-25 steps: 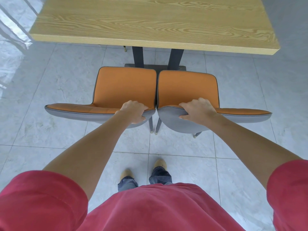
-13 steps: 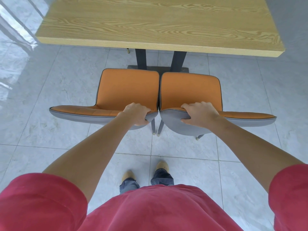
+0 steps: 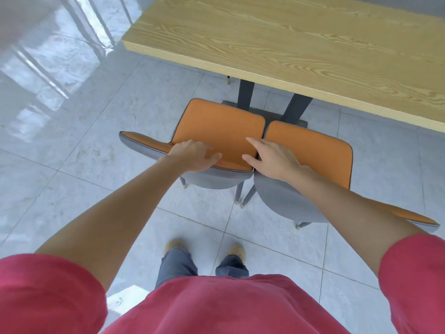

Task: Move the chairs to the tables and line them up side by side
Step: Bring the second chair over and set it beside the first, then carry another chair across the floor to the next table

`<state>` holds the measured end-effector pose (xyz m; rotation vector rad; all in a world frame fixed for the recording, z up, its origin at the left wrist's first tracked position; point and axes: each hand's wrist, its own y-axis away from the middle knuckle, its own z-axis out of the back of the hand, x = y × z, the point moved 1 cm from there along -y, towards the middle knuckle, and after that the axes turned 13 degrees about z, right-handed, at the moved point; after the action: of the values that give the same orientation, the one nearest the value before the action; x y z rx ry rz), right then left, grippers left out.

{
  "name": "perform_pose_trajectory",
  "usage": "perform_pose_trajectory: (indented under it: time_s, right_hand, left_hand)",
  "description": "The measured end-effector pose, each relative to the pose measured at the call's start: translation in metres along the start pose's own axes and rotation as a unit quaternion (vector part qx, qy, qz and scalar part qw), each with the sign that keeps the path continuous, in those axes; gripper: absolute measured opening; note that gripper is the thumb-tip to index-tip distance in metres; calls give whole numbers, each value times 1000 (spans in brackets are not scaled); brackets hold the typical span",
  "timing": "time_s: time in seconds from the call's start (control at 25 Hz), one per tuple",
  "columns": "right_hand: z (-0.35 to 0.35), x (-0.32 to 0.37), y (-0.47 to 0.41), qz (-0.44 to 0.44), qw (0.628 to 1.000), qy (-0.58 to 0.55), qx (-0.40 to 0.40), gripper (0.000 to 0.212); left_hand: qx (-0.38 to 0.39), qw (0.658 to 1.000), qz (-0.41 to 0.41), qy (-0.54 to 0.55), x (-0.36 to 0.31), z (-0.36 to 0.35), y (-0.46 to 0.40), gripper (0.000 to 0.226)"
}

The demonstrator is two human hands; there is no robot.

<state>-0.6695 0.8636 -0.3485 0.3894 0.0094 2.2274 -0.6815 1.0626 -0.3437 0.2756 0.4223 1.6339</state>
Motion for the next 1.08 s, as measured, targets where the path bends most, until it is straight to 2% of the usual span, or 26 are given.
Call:
perform_pose_trajectory:
  time_s: [0.2,0.4,0.76,1.08]
  right_hand:
    - [5,46,-63,43,999,17,7,60]
    - [-2,113,-139,75,997,30,12,62]
    - [-17,206,-266,74,995,60,40,64]
    - [-33,237,-358,75,992,56,86,68]
  left_hand:
    - [-40,996,66,50,76,12,0,43]
    - [-79,989,97,76,172,28,-10,44]
    - [-63,991,119,28,318,50,-44,60]
    - [-42,989,134,42,387,62,-91,69]
